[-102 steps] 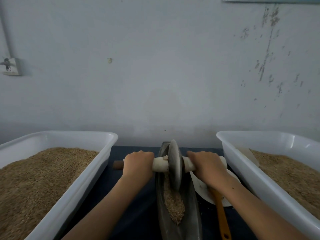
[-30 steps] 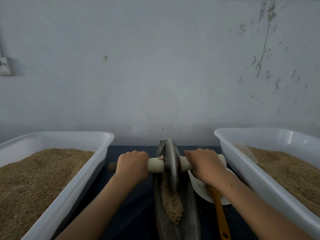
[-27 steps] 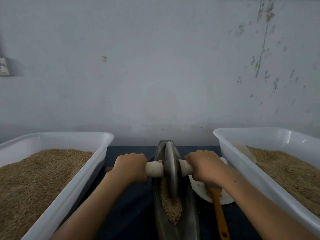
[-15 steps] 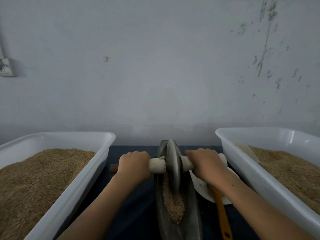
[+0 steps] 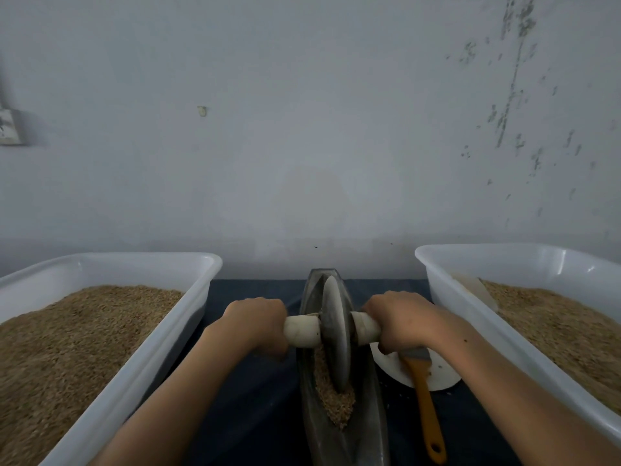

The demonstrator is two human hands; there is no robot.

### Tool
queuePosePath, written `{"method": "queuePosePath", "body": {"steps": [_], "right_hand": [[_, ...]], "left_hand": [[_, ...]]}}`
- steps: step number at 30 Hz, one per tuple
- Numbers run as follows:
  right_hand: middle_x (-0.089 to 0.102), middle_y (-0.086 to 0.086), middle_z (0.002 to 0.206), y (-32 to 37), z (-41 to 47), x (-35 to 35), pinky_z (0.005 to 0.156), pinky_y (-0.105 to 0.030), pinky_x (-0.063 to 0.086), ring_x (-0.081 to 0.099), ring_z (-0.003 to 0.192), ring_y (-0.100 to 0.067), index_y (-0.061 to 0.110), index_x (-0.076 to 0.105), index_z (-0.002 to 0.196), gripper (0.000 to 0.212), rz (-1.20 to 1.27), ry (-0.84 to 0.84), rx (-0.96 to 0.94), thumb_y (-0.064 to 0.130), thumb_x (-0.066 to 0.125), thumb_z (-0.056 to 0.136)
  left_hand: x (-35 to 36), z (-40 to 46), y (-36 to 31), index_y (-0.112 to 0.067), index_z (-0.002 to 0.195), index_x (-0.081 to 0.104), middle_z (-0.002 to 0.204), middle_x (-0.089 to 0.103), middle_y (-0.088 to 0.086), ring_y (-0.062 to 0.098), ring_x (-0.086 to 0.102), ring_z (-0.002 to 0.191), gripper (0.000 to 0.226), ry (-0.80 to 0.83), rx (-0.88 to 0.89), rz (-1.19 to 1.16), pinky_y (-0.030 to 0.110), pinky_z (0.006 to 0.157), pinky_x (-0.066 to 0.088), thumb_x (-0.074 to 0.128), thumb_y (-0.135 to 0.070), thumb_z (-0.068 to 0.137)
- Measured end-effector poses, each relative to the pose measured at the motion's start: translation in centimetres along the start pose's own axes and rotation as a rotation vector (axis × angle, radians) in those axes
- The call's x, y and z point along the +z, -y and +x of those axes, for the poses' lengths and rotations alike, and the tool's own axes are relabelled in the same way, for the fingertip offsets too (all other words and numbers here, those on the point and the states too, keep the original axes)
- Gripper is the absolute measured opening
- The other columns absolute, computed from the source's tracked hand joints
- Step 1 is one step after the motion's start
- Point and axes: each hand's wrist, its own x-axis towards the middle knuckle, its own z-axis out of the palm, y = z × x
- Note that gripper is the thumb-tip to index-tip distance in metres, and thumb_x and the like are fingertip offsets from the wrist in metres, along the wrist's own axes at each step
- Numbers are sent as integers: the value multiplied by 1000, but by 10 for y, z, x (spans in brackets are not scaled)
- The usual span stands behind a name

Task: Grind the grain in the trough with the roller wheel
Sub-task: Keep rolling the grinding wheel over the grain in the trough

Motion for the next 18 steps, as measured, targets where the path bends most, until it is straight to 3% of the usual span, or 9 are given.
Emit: {"method": "queuePosePath", "body": {"steps": [3, 8, 11, 14, 18], "right_hand": [[62, 1, 91, 1, 3, 4, 65, -29, 39, 59, 81, -19, 19, 59, 100, 19, -24, -80, 23, 15, 62, 82], [63, -1, 100, 5, 12, 20, 68, -31, 34, 61, 91, -24, 22, 50, 103, 18, -42, -370, 101, 13, 53, 88], [63, -2, 99, 4, 14, 25, 67, -31, 33, 60, 90, -24, 20, 47, 107, 19, -51, -418, 114, 14, 53, 89], [63, -3, 101, 3, 11, 20, 70, -31, 37, 60, 93, -25, 21, 51, 106, 21, -48, -357, 89, 14, 55, 87], [61, -4, 96, 2, 4, 6, 66, -30, 37, 59, 86, -23, 18, 57, 104, 23, -56, -128, 34, 12, 59, 82]], "left_hand": [[2, 1, -1, -20, 113, 58, 88, 56, -4, 15, 52, 78, 44, -50, -26, 13, 29, 69, 41, 71, -39, 75], [10, 5, -7, -22, 107, 58, 98, 62, -1, 18, 59, 89, 25, -321, -74, 55, 29, 68, 37, 60, -32, 84], [13, 7, -9, -24, 107, 55, 101, 62, -2, 18, 59, 92, 21, -431, -57, 53, 29, 68, 36, 56, -32, 88], [11, 6, -6, -23, 108, 56, 102, 62, -1, 18, 59, 93, 24, -370, -46, 72, 28, 69, 36, 58, -30, 86], [3, 3, -2, -20, 112, 58, 100, 63, -1, 16, 59, 88, 39, -126, -15, 55, 28, 71, 42, 69, -35, 77]]}}
